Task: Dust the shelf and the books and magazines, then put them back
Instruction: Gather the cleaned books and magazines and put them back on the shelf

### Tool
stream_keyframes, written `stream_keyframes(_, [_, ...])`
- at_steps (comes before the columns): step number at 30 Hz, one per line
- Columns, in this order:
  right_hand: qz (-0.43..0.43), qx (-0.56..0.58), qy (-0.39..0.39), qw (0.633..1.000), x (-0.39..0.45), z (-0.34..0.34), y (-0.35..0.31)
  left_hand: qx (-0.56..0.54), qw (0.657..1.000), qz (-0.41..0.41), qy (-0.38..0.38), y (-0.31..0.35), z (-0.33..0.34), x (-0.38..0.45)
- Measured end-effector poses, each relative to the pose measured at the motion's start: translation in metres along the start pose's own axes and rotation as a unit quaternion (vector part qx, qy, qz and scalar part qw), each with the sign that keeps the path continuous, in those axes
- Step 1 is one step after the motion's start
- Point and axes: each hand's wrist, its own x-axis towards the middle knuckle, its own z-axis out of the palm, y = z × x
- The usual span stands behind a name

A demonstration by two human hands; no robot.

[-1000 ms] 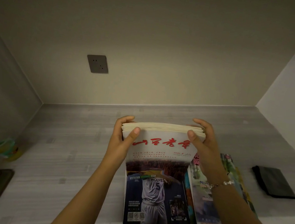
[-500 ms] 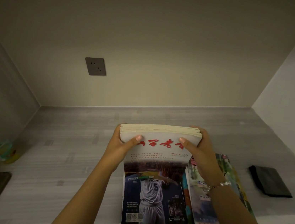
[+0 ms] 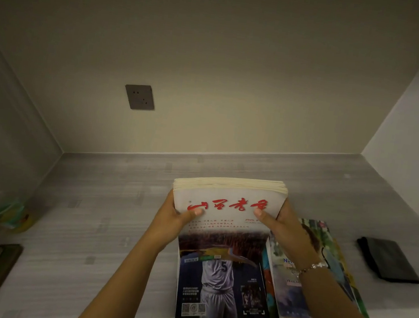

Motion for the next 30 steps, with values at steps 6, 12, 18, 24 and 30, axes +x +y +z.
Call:
stream_keyframes(6, [0.004, -0.079, 0.052, 0.996, 0.000, 0.009, 0.011, 0.049, 0.998, 0.008, 0.046, -0.020, 0.004, 0.001])
stream_keyframes(12, [-0.049, -0.051, 0.059, 0.996, 0.000, 0.005, -0.031, 0.044, 0.994, 0.076, 0.069, 0.017, 0.000, -0.004])
stream_keyframes(18, [-0.140, -0.027, 0.073, 0.987, -0.001, -0.002, -0.110, -0.032, 0.979, 0.179, 0.089, 0.108, -0.002, -0.011])
stream_keyframes(24, [-0.237, -0.012, 0.073, 0.969, -0.007, -0.008, -0.191, -0.056, 0.963, 0.247, 0.089, 0.195, -0.010, -0.018])
stream_keyframes(30, [-0.274, -0.011, 0.060, 0.960, -0.001, -0.016, -0.227, -0.092, 0.955, 0.271, 0.078, 0.264, -0.015, -0.017])
